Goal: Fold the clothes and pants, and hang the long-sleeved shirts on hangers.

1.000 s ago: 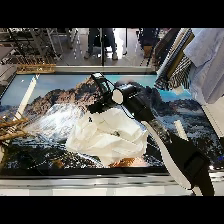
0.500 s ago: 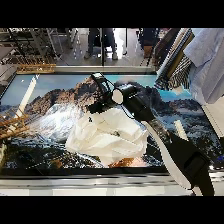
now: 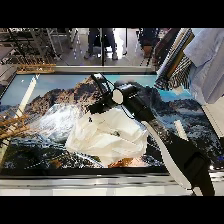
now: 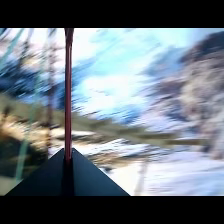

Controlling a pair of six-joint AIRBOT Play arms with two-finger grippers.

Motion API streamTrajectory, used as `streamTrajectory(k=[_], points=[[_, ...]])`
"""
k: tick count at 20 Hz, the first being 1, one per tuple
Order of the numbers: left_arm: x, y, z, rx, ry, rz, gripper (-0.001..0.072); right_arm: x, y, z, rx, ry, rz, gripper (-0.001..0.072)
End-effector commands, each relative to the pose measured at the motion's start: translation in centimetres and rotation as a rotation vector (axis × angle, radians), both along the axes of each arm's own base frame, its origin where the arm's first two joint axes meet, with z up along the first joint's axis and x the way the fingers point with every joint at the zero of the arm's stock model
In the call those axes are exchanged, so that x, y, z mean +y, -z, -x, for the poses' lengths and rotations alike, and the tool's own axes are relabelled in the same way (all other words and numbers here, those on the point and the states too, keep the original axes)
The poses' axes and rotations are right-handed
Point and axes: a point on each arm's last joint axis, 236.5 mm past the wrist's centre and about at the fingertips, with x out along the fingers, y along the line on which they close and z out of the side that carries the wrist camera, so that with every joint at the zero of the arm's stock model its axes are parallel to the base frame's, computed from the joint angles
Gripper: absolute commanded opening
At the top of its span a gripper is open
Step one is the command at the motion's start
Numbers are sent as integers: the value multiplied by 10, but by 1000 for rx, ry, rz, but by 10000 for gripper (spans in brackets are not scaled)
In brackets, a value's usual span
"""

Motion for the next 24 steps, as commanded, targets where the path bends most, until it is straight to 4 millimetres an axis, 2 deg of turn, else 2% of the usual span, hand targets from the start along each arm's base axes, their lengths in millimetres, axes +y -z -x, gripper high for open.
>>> streamTrajectory(k=[1, 2, 3, 4, 5, 9, 13, 15, 18, 20, 22, 24], points=[[-107, -109, -33, -320, 339, 99, 15, -22, -7, -13, -71, 29, 75, 20], [-159, -138, -31, -403, 545, 138, 15, -34, -16, -20, -108, 48, 99, 20], [-213, -162, -18, -473, 765, 194, 15, -46, -26, -26, -138, 69, 110, 20], [-253, -174, -1, -497, 922, 271, 15, -59, -38, -31, -164, 98, 114, 20], [-285, -175, 16, -474, 1040, 349, 15, -73, -49, -36, -183, 126, 111, 20], [-373, -139, 57, -263, 1336, 522, 13, -120, -85, -50, -234, 221, 84, 20], [-455, -113, 81, -175, 1518, 643, 11, -154, -94, -62, -241, 288, 83, 20], [-488, -106, 86, -171, 1590, 649, 11, -160, -91, -60, -226, 289, 99, 20], [-516, -103, 58, -242, 1563, 553, 11, -157, -89, -57, -227, 261, 112, 20], [-526, -104, 42, -293, 1537, 500, 12, -155, -89, -57, -224, 257, 107, 20], [-526, -104, 27, -322, 1491, 462, 11, -155, -89, -56, -222, 251, 112, 20], [-524, -106, 27, -321, 1484, 463, 12, -157, -85, -52, -207, 240, 129, 20]])
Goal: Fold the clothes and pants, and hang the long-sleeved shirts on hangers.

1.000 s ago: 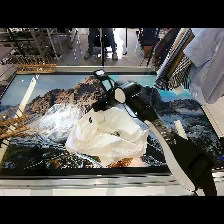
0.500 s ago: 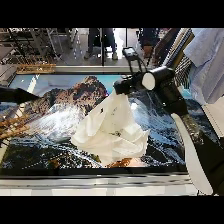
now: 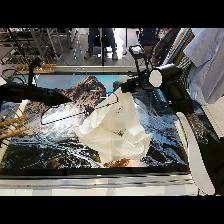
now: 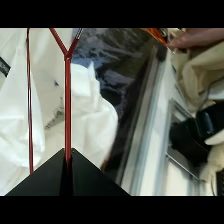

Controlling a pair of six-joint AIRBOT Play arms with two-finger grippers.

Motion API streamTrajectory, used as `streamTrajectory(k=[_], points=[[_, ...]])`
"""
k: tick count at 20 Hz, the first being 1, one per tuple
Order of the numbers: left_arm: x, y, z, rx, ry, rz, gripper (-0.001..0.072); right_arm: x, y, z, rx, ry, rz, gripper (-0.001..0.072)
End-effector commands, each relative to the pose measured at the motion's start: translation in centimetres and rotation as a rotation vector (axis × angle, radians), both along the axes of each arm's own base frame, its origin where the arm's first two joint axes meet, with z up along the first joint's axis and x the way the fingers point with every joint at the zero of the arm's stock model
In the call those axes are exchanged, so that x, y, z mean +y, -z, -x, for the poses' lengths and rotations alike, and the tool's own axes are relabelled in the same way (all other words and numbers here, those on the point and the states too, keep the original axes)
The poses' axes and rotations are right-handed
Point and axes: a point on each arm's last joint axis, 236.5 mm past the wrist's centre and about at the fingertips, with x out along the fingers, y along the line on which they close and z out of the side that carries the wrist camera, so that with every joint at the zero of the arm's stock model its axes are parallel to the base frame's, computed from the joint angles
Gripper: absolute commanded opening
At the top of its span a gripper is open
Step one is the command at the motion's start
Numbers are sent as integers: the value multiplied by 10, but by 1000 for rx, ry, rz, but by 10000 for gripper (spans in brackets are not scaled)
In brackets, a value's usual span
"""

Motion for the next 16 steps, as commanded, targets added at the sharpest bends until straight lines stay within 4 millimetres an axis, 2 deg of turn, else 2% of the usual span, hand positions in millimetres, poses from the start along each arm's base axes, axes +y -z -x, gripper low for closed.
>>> streamTrajectory(k=[1, 4, 6, 8, 11, 14, 16], points=[[-2, -3, -5, -18, -27, -5, 12, -3, 4, 5, 22, -10, 20, 20], [4, -17, 18, -32, 17, -18, 12, -5, 5, 5, 25, -6, 29, 20], [12, -32, 22, -124, 17, -35, 12, -5, 6, 6, 29, -7, 30, 20], [14, -34, 22, -148, 17, -40, 13, -4, 5, 6, 29, -8, 26, 20], [6, -17, 16, -115, 52, -34, 13, -3, 5, 7, 32, -11, 19, 20], [-6, 9, 22, -33, 139, -24, 13, -1, 4, 7, 30, -13, 14, 20], [-9, 17, 17, -35, 147, -14, 13, -1, 4, 7, 29, -14, 11, 20]])
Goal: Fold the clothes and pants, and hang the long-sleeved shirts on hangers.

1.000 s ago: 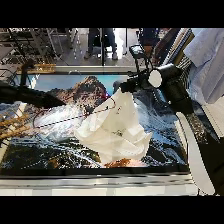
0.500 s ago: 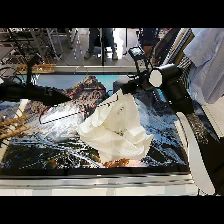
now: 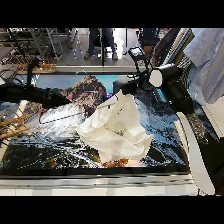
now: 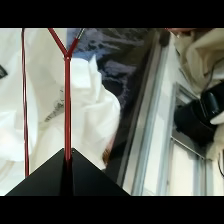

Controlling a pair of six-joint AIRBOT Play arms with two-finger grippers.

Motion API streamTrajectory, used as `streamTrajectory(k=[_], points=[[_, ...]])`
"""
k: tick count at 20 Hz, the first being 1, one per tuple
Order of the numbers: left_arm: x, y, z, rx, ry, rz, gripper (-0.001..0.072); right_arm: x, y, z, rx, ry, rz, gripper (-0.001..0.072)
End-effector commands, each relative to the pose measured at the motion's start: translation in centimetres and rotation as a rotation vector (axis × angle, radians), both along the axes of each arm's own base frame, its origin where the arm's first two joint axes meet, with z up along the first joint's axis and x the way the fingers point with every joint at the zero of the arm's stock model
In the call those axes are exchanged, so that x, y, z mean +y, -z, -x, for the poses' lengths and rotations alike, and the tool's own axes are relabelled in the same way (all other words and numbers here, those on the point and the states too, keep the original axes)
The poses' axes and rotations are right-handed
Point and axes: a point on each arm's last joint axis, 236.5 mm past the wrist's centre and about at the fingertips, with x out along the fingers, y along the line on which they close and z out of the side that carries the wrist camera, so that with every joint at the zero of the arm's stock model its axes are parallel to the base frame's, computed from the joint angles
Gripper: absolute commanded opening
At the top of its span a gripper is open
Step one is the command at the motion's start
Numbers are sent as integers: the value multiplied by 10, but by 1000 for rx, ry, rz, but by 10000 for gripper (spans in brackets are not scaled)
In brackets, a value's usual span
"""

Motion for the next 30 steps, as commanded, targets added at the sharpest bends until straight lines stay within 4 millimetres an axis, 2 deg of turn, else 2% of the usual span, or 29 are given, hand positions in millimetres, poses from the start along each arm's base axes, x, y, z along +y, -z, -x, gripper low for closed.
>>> streamTrajectory(k=[1, 4, 6, 8, 12, 16, 19, 20, 22, 23, 24, 26, 28, 29, 30], points=[[-8, 12, -5, -3, 42, 29, 13, 4, -1, 1, 2, -7, -15, 20], [-18, -8, -11, -76, 61, 138, 11, 19, -2, 8, 17, -42, -50, 21], [-21, -6, -19, -85, 39, 146, 11, 37, -11, 21, 29, -96, -106, 21], [-23, -1, -22, -71, 42, 152, 12, 55, -32, 38, -4, -180, -136, 21], [-23, 7, -24, -69, 57, 160, 13, 78, -80, 74, -103, -322, -155, 19], [-24, 14, -10, -49, 136, 167, 13, 117, -87, 128, -135, -685, -135, 19], [-25, 14, -11, -64, 152, 194, 13, 137, -87, 157, -184, -901, -93, 19], [-28, 3, -12, -91, 158, 250, 13, 139, -85, 164, -181, -931, -81, 19], [-28, -41, -14, -187, 175, 473, 13, 140, -81, 171, -173, -969, -52, 20], [-21, -66, -14, -237, 185, 614, 13, 139, -80, 172, -178, -979, -41, 22], [-15, -80, -16, -256, 184, 713, 13, 135, -80, 166, -192, -962, -18, 99], [-13, -73, -25, -235, 169, 744, 13, 114, -87, 141, -269, -872, 100, 414], [-13, -60, -29, -211, 167, 729, 12, 81, -112, 111, -405, -748, 248, 510], [-14, -55, -30, -203, 166, 716, 12, 66, -128, 101, -475, -701, 312, 594], [-15, -53, -31, -200, 167, 708, 10, 56, -147, 93, -552, -665, 358, 596]])
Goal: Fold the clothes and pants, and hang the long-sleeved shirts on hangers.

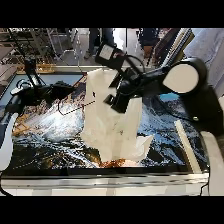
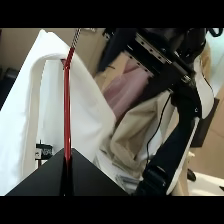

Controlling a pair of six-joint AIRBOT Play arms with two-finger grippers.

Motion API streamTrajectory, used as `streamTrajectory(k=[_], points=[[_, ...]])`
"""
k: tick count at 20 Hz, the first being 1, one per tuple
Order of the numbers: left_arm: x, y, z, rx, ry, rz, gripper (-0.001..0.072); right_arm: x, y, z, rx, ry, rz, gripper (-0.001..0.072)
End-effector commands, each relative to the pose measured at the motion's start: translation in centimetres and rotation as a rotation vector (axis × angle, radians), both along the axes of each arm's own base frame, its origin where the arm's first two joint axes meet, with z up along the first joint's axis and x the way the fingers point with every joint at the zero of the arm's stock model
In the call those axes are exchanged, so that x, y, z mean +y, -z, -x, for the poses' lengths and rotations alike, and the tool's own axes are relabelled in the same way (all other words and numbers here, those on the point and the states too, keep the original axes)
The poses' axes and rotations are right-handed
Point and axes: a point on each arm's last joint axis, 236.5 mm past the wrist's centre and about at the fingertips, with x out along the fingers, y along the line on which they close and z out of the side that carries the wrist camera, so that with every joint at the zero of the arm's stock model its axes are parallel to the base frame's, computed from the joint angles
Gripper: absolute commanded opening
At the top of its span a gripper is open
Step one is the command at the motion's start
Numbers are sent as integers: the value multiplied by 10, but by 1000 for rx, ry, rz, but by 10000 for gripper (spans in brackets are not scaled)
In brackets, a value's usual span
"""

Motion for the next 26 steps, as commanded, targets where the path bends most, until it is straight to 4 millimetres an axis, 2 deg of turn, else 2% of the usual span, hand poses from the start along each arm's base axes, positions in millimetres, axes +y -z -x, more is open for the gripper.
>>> streamTrajectory(k=[1, 3, 5, 6, 8, 9, 11, 13, 14, 15, 16, 17, 18, 19, 20, 22, 24, 26], points=[[2, 3, -4, -1, -2, 27, 12, -42, -53, -37, -321, 126, 83, 596], [1, 10, -6, 23, -5, -4, 11, -35, -68, -45, -439, 85, 97, 607], [-1, 13, -7, 40, -3, -19, 11, -24, -64, -58, -544, 17, 165, 677], [-1, 13, -7, 40, -3, -18, 11, -18, -52, -66, -562, -15, 211, 702], [-1, 13, -7, 40, -3, -18, 12, -5, -7, -77, -480, -75, 269, 699], [-1, 13, -7, 41, -6, -18, 11, 6, 15, -81, -435, -109, 278, 666], [-1, 13, -11, 44, -21, -20, 12, 22, 43, -91, -397, -141, 272, 625], [-1, 14, -14, 47, -35, -22, 12, 32, 47, -104, -423, -129, 245, 485], [-2, 14, -15, 48, -37, -22, 12, 35, 41, -110, -450, -115, 225, 391], [-2, 14, -15, 48, -37, -22, 12, 37, 37, -111, -463, -108, 202, 253], [-2, 14, -16, 48, -41, -23, 12, 39, 36, -109, -453, -112, 187, 166], [-2, 14, -19, 51, -53, -24, 23, 41, 39, -104, -427, -123, 178, 148], [-2, 15, -25, 57, -80, -26, 163, 41, 45, -99, -397, -136, 183, 42], [0, 16, -37, 68, -129, -28, 513, 41, 51, -94, -366, -150, 193, 21], [4, 18, -55, 95, -202, -34, 709, 38, 58, -89, -338, -161, 212, 20], [24, 20, -82, 125, -326, -45, 717, 34, 70, -81, -285, -182, 247, 20], [44, 20, -91, 96, -381, -124, 720, 26, 88, -68, -202, -211, 295, 19], [65, 12, -100, 68, -442, -219, 720, 17, 104, -56, -127, -236, 345, 19]])
